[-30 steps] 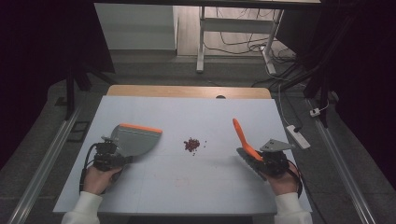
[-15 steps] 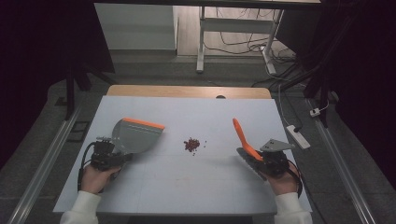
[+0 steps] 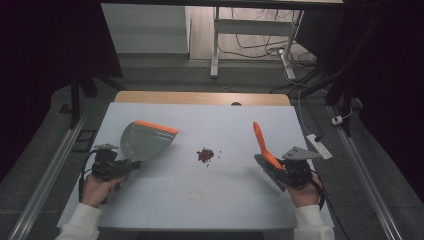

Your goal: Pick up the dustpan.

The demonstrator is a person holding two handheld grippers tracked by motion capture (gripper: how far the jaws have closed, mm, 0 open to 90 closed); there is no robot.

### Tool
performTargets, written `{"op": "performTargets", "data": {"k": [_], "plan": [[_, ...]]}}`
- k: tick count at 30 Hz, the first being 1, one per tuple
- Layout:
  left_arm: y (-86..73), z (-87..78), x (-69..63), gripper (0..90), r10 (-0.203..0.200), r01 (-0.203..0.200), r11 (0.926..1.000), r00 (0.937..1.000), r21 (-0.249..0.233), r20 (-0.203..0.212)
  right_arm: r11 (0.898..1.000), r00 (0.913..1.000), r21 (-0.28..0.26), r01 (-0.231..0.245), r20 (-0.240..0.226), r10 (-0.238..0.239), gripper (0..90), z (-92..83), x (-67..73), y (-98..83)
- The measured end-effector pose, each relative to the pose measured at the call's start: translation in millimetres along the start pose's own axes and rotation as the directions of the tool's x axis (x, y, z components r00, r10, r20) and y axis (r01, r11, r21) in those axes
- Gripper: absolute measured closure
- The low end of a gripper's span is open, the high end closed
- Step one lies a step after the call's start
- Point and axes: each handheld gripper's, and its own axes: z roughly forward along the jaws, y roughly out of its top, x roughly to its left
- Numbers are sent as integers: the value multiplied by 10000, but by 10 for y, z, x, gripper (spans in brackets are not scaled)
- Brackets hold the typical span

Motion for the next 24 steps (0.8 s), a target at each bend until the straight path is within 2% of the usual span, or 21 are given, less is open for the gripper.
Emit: {"op": "performTargets", "data": {"k": [5,7,12,20,24], "plan": [[-8,-50,-6,621,75,-75,9999,10000,-100,18,9997,9998,-167,-194,21,195,701,-13,-44,-7],[-31,-81,-45,620,329,-330,9993,9994,-158,-55,9993,9996,-225,-282,15,282,701,-1,-65,-13],[-58,-121,-83,621,794,-789,9963,9967,-354,138,9989,9996,-367,-300,-7,300,700,6,-90,31],[-95,-130,-83,620,1359,-1339,9903,9891,-381,561,9985,9999,-526,-134,-57,131,701,41,-74,124],[-95,-137,-114,621,1736,-1686,9840,9799,-576,978,9987,9998,-495,-143,-119,137,701,58,-51,120]]}}
